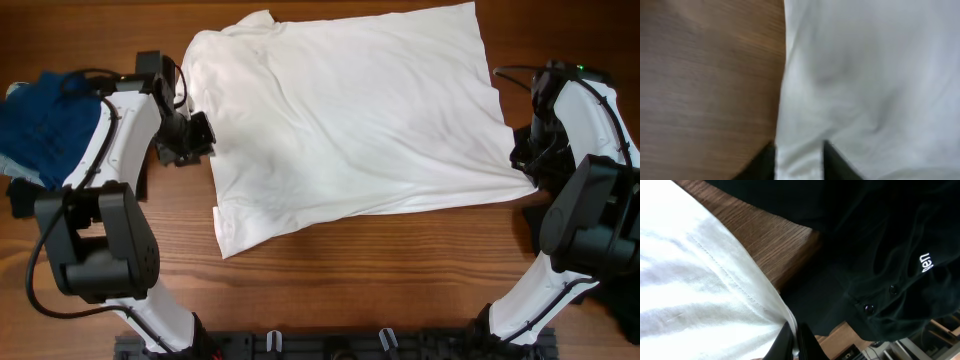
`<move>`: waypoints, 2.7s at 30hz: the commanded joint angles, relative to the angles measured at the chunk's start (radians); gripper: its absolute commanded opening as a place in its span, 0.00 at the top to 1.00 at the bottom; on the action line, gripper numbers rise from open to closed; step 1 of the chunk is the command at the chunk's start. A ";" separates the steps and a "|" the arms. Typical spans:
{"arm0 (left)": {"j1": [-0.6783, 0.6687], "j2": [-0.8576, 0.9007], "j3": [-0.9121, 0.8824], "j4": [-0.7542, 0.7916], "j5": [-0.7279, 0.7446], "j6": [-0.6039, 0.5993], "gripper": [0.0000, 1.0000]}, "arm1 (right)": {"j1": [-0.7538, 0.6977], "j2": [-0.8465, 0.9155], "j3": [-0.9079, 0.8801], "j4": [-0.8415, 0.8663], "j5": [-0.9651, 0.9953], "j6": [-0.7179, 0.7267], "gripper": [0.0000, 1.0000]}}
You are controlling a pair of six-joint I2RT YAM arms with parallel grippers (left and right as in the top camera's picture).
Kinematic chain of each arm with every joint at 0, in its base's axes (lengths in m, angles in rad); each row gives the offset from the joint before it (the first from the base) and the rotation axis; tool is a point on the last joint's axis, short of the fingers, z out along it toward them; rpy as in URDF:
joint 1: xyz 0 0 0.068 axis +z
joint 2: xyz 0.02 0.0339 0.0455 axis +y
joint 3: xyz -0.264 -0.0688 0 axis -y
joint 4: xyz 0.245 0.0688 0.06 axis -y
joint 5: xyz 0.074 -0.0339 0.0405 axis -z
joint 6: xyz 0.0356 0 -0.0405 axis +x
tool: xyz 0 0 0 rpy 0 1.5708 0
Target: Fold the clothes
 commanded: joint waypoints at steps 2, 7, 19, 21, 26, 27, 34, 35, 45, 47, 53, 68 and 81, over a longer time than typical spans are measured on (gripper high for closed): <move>0.007 0.028 0.001 0.103 -0.148 -0.200 0.72 | -0.002 -0.010 0.002 0.014 -0.018 -0.024 0.96; 0.004 0.055 0.001 0.211 -0.142 -0.208 0.57 | -0.002 -0.010 0.002 0.028 -0.047 -0.031 0.96; 0.005 0.205 0.001 0.442 -0.142 -0.255 0.56 | -0.002 -0.010 0.002 0.030 -0.047 -0.046 0.96; 0.005 0.239 0.001 0.441 -0.126 -0.258 0.56 | -0.002 -0.010 0.002 0.030 -0.047 -0.047 0.96; 0.005 0.264 0.001 0.444 -0.089 -0.256 0.84 | -0.002 -0.010 0.002 0.030 -0.047 -0.047 0.96; 0.005 0.264 0.001 0.444 -0.089 -0.255 0.94 | -0.002 -0.010 0.002 0.031 -0.047 -0.047 0.96; 0.057 0.210 0.045 0.430 -0.108 -0.195 0.96 | -0.002 -0.010 0.002 0.032 -0.047 -0.048 0.96; 0.072 0.190 0.070 0.415 -0.133 -0.189 0.96 | -0.002 -0.010 0.002 0.032 -0.047 -0.048 0.95; 0.139 0.117 0.149 0.309 -0.078 -0.172 0.96 | -0.002 -0.010 0.002 0.032 -0.047 -0.048 0.96; 0.119 0.120 0.148 0.262 -0.029 -0.172 0.68 | -0.002 -0.010 0.002 0.033 -0.047 -0.048 0.96; 0.064 0.187 0.147 0.264 -0.023 -0.178 0.43 | -0.002 -0.010 0.002 0.033 -0.047 -0.048 0.96; -0.050 0.384 0.147 0.324 -0.197 -0.237 0.58 | -0.001 -0.010 0.002 0.032 -0.047 -0.048 0.96; -0.050 0.333 0.148 0.264 -0.559 -0.142 0.96 | -0.001 -0.010 0.002 0.032 -0.047 -0.048 0.96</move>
